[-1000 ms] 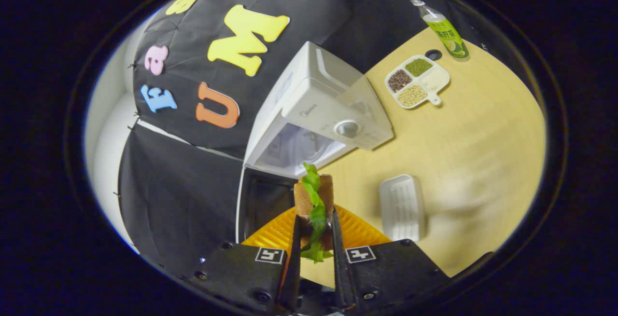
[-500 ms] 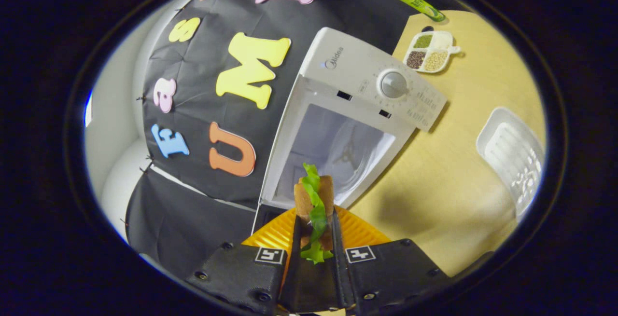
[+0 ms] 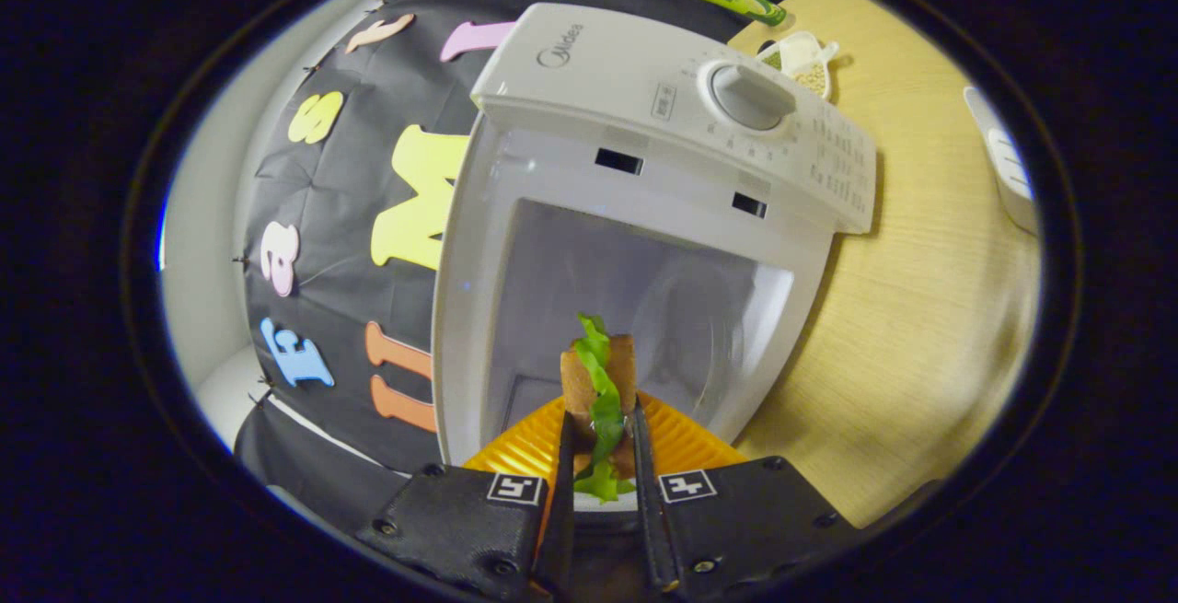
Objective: Open the microwave oven with the left hand, put the food in, and close the microwave oven.
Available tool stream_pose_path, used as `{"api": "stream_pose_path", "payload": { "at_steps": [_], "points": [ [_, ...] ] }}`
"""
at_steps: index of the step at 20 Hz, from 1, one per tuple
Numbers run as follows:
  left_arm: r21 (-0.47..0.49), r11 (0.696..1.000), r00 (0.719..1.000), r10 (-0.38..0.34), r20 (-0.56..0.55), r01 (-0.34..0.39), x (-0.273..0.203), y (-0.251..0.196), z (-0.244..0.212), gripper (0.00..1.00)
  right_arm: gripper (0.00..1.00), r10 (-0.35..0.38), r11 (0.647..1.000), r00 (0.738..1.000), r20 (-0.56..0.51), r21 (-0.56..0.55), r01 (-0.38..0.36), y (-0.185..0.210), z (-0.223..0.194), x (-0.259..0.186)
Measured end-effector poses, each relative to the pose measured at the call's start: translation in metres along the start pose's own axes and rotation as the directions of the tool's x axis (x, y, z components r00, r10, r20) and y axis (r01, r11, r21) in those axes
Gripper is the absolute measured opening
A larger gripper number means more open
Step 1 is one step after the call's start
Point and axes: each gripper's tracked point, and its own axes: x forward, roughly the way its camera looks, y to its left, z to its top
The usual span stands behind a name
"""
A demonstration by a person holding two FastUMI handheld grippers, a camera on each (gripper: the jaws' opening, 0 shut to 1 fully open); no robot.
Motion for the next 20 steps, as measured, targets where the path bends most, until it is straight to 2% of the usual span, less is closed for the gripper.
{"api": "stream_pose_path", "payload": {
  "at_steps": [3, 6, 7, 9, 10, 12, 13, 14, 15, 16, 17, 18, 19, 20],
  "points": [
    [-0.005, 1.0, 1.0, -0.005, 0.007, 0.005, 0.011, -0.001, 0.003, 0.96, 0.33, -0.05, 0.998, 0.999, 0.022, -0.026, 0.05, -0.018, -0.011, 0.026],
    [-0.012, 1.0, 1.0, -0.008, 0.004, 0.008, 0.014, -0.001, 0.001, 0.96, 0.33, -0.056, 0.998, 0.997, 0.049, -0.035, 0.057, -0.027, -0.014, 0.039],
    [-0.012, 1.0, 1.0, -0.003, 0.01, 0.003, 0.015, 0.001, 0.003, 0.96, 0.24, -0.057, 0.997, 0.997, 0.058, -0.048, 0.06, -0.028, -0.013, 0.04],
    [-0.019, 1.0, 1.0, 0.001, 0.007, -0.001, 0.016, 0.002, 0.002, 0.96, 0.27, -0.073, 0.994, 0.996, 0.057, -0.072, 0.077, -0.031, -0.015, 0.043],
    [-0.023, 1.0, 1.0, 0.002, 0.007, -0.002, 0.016, 0.002, 0.001, 0.97, 0.32, -0.094, 0.99, 0.994, 0.054, -0.098, 0.099, -0.036, -0.016, 0.043],
    [-0.024, 1.0, 1.0, 0.006, 0.009, -0.006, 0.015, 0.003, 0.001, 0.96, 0.51, -0.125, 0.976, 0.99, 0.071, -0.168, 0.135, -0.043, -0.011, 0.037],
    [-0.025, 1.0, 1.0, 0.006, 0.011, -0.006, 0.014, 0.002, 0.002, 0.96, 0.4, -0.126, 0.97, 0.99, 0.066, -0.199, 0.137, -0.042, -0.011, 0.035],
    [-0.024, 1.0, 1.0, 0.007, 0.018, -0.006, 0.014, 0.002, 0.003, 0.97, 0.49, -0.122, 0.959, 0.99, 0.07, -0.247, 0.136, -0.04, -0.01, 0.031],
    [-0.022, 1.0, 1.0, 0.008, 0.019, -0.008, 0.014, 0.001, 0.003, 0.96, 0.68, -0.118, 0.946, 0.99, 0.076, -0.296, 0.136, -0.038, -0.011, 0.028],
    [-0.022, 1.0, 1.0, 0.008, 0.022, -0.007, 0.013, 0.002, 0.003, 0.97, 0.68, -0.114, 0.925, 0.991, 0.072, -0.355, 0.132, -0.033, -0.014, 0.028],
    [-0.025, 1.0, 1.0, 0.004, 0.024, -0.004, 0.012, 0.001, 0.004, 0.97, 0.72, -0.154, 0.883, 0.987, 0.05, -0.441, 0.16, -0.039, -0.02, 0.027],
    [-0.026, 1.0, 1.0, 0.003, 0.029, -0.002, 0.011, -0.001, 0.005, 0.96, 0.84, -0.181, 0.849, 0.983, 0.021, -0.502, 0.167, -0.044, -0.026, 0.027],
    [-0.026, 1.0, 0.999, 0.003, 0.033, -0.002, 0.01, -0.001, 0.006, 0.96, 0.99, -0.173, 0.831, 0.985, 0.009, -0.535, 0.151, -0.039, -0.033, 0.032],
    [-0.024, 1.0, 0.999, 0.004, 0.035, -0.003, 0.01, -0.001, 0.005, 0.97, 0.98, -0.175, 0.797, 0.984, -0.028, -0.591, 0.125, -0.038, -0.042, 0.036]
  ]
}}
